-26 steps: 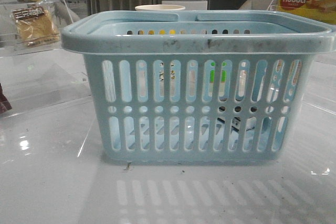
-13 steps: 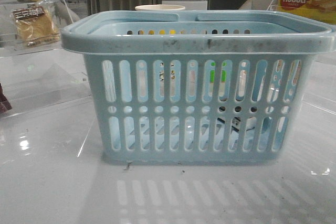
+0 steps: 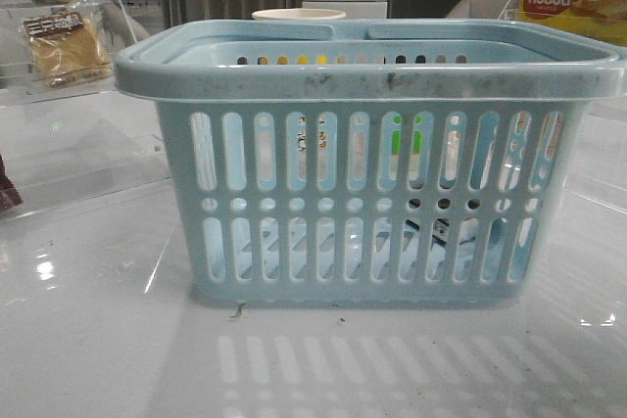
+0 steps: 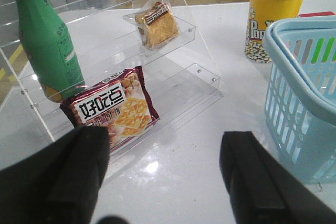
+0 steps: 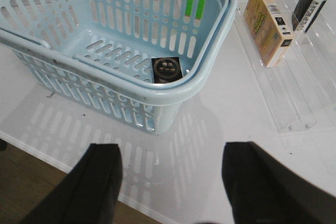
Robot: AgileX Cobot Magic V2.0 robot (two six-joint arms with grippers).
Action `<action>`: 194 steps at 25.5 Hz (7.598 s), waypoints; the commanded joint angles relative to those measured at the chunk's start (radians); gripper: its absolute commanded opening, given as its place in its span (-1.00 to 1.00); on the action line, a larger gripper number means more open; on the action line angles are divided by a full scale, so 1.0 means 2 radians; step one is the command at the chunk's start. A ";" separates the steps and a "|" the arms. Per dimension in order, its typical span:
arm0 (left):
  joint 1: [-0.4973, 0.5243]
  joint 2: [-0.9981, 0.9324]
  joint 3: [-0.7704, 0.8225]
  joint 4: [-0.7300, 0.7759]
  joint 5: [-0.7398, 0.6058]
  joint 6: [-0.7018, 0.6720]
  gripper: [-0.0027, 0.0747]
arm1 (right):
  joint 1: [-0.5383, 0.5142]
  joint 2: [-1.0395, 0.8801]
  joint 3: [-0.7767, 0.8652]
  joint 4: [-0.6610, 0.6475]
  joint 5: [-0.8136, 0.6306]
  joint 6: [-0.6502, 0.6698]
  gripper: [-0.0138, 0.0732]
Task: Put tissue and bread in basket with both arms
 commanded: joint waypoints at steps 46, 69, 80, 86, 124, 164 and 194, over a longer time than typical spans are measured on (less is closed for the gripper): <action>0.000 0.750 -0.417 -0.001 -0.287 -0.001 0.62 | 0.000 0.001 -0.013 -0.010 -0.034 -0.004 0.52; 0.000 0.789 -0.440 0.016 -0.302 -0.001 -0.33 | 0.000 0.001 -0.013 -0.010 -0.033 -0.004 0.45; 0.000 0.800 -0.440 0.016 -0.302 -0.001 -0.70 | 0.000 0.001 -0.013 -0.010 -0.032 -0.004 0.45; 0.000 0.769 -0.440 0.016 -0.298 -0.001 -0.70 | 0.000 0.001 -0.013 -0.010 -0.032 -0.004 0.45; -0.300 0.584 -0.440 -0.007 -0.045 -0.001 -0.70 | 0.000 0.001 -0.013 -0.010 -0.032 -0.004 0.45; -0.314 0.542 -0.439 -0.015 0.047 -0.001 0.07 | 0.000 0.001 -0.013 -0.010 -0.032 -0.004 0.45; -0.314 0.078 -0.054 0.034 0.094 -0.044 0.06 | 0.000 0.001 -0.013 -0.010 -0.034 -0.004 0.45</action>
